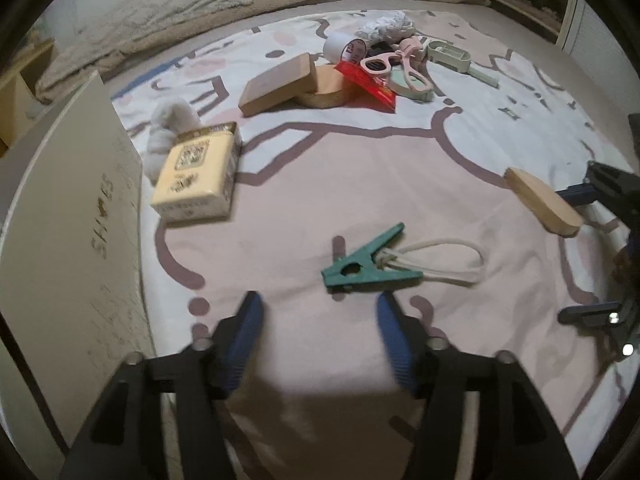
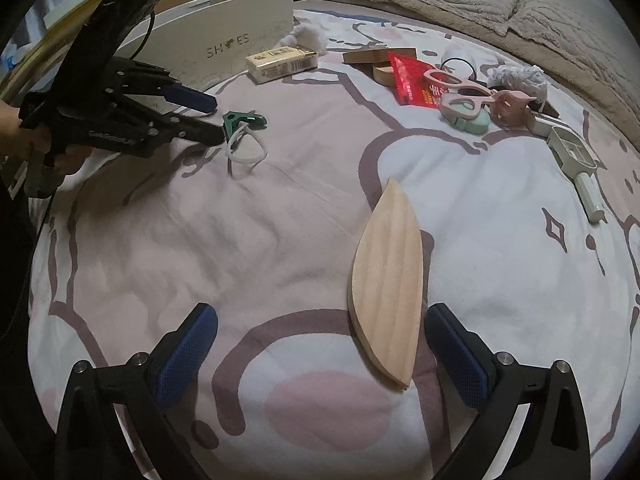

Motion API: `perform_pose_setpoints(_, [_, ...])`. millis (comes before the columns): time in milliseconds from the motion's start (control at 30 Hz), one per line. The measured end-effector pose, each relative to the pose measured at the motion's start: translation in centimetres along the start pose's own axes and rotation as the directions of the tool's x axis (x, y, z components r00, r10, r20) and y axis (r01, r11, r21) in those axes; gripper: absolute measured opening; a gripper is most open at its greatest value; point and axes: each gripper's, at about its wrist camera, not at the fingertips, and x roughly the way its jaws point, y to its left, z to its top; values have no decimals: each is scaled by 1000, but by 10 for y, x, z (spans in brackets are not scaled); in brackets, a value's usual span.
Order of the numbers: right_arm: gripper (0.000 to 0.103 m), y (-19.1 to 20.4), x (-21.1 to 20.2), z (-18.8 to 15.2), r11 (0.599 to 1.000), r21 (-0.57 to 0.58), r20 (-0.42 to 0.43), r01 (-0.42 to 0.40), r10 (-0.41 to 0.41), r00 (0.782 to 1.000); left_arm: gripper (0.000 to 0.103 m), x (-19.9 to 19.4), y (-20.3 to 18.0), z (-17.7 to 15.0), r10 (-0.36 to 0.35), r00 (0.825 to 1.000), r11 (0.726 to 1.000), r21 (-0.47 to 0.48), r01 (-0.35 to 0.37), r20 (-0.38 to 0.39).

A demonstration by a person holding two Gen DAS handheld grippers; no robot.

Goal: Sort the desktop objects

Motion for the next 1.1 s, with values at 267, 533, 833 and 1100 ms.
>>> perform_pose_setpoints(267, [103, 3, 1, -1, 999, -21, 5, 35, -35, 999, 76, 1, -4, 0, -77, 997, 995, -59, 75, -21])
perform_pose_setpoints(533, [103, 4, 1, -3, 999, -20, 26, 32, -31, 999, 76, 4, -18, 7, -90, 996, 995, -44, 90, -5])
perform_pose_setpoints(833, [103, 6, 3, 3, 999, -28, -19, 38, -39, 999, 76, 9, -20, 14, -51, 998, 998, -27, 52, 29])
perform_pose_setpoints(1100, [103, -13, -10, -3, 997, -18, -7, 76, -77, 997, 68, 9, -17, 14, -58, 998, 997, -49, 60, 35])
